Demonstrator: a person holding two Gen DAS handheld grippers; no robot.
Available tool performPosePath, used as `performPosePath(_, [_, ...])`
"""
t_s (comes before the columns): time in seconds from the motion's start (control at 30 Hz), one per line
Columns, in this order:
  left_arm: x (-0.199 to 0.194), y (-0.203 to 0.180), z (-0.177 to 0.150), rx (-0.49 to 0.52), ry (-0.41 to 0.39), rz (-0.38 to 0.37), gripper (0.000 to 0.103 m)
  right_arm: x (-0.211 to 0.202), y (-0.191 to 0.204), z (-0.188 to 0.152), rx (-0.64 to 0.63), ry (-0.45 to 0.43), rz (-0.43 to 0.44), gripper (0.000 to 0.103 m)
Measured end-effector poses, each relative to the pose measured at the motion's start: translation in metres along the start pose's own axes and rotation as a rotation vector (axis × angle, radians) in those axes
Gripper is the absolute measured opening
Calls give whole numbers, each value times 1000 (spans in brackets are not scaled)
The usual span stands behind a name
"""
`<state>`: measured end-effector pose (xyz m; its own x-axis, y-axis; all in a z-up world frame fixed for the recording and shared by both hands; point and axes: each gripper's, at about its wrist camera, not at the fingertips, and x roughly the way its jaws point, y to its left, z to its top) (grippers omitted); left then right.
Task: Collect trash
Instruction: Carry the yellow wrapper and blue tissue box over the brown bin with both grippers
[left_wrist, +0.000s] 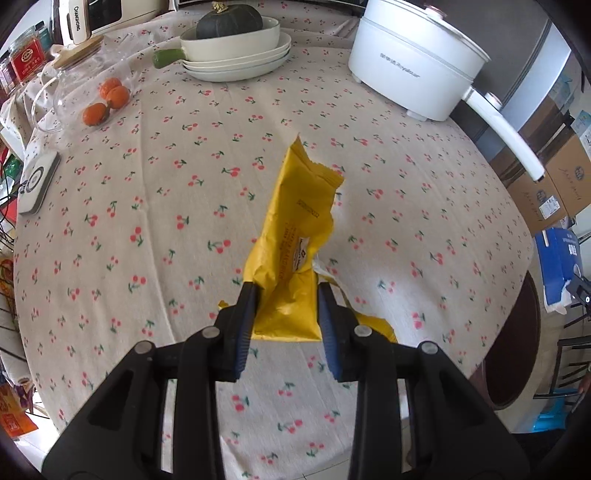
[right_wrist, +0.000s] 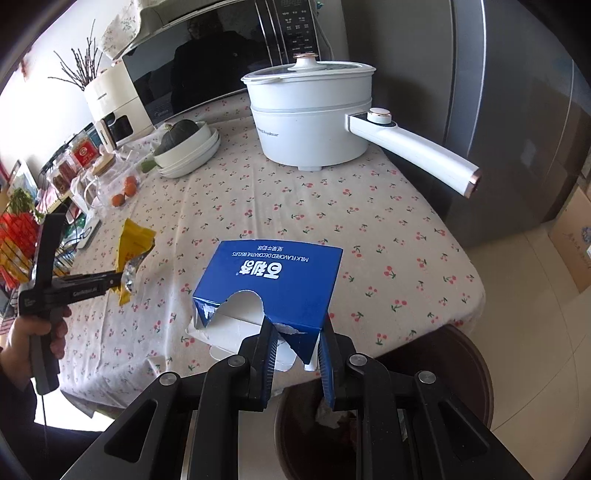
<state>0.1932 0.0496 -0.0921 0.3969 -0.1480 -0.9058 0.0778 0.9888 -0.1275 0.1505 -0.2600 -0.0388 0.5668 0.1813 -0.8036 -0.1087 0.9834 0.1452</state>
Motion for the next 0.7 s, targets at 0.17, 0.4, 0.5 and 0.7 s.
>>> performPosePath(0.17, [-24, -14, -27, -2, -19, -58, 35, -22, -7, -20, 36, -17, -12, 21])
performPosePath(0.4, [-46, -43, -54, -8, -30, -177, 35, -43, -23, -56, 96, -6, -49, 21])
performPosePath(0.5, [-51, -62, -64, 26, -37, -195, 35, -51, -29, -70, 105, -9, -69, 21])
performPosePath(0.7, [-53, -106, -77, 119, -34, -228, 35, -66, -55, -96, 154, -9, -100, 21])
